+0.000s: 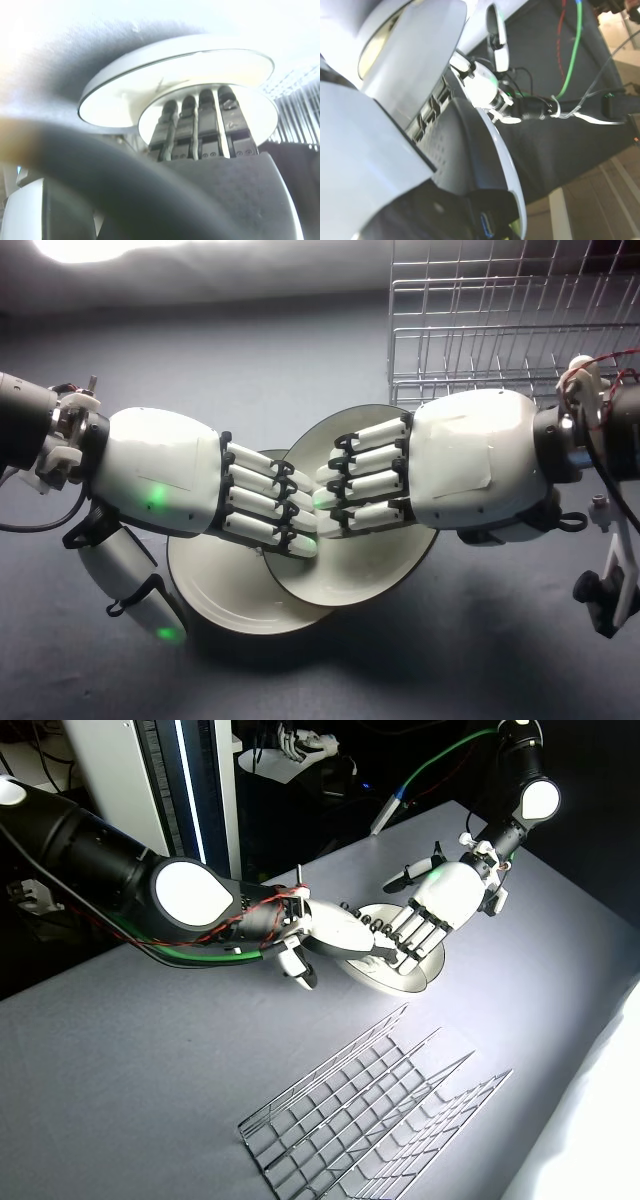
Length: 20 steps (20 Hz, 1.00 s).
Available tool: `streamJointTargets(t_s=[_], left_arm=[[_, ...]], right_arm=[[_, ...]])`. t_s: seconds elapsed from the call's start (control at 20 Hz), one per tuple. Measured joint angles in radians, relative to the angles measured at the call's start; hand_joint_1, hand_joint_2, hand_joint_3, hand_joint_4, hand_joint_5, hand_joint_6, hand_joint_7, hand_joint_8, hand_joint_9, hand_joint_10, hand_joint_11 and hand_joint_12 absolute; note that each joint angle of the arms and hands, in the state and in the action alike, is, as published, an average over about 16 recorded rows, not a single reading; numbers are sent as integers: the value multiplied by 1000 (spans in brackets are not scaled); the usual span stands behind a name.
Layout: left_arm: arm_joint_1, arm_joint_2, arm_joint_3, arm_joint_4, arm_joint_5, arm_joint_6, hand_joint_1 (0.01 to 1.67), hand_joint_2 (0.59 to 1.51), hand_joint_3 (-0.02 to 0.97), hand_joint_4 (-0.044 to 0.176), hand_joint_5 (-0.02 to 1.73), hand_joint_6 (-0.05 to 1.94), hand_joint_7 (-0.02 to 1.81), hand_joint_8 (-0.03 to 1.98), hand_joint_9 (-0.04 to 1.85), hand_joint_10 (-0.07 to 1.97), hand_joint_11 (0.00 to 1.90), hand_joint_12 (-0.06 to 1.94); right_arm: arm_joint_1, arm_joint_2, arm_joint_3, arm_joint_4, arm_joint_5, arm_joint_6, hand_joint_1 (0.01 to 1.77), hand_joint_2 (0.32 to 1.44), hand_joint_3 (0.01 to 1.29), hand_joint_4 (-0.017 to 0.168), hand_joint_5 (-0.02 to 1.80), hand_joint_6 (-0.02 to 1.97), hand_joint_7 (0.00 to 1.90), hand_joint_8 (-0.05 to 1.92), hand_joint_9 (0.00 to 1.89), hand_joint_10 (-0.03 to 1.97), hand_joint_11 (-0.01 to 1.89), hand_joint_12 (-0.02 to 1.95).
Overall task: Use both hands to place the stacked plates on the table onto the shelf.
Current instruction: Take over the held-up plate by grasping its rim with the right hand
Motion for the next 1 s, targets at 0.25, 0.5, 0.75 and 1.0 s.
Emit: streamJointTargets(t_s=[0.25, 0.5, 0.75, 1.0], left_arm=[[0, -2, 7, 0, -5, 0, 13, 1071, 20, 5, -1, -7, -15, -23, 2, -12, 15, -21], [-1, -4, 13, 1, -9, 0, 13, 1071, 20, 5, -1, -7, -15, -23, 2, -12, 16, -21], [-5, -6, 22, 3, -14, -6, 13, 1074, 20, 7, -5, -11, -14, -23, 6, -10, 16, -22], [-23, 2, 27, 5, -16, -33, 13, 1076, 20, 7, -1, -4, -8, -12, 10, -4, 16, -21]], right_arm=[[0, -30, 27, 1, -11, -1, 1276, 1019, 15, 3, 170, 22, 116, 12, 115, 22, 21, 643], [0, -46, 41, 7, -11, -3, 1263, 1045, 15, -1, 288, 14, 264, 6, 263, 38, 73, 912], [0, -58, 46, 16, 4, -6, 1259, 1045, 15, -4, 468, 122, 493, 65, 508, 113, 298, 1046], [0, -66, 47, 25, 25, -10, 1252, 1021, 15, -7, 630, 327, 714, 187, 735, 306, 578, 1077]])
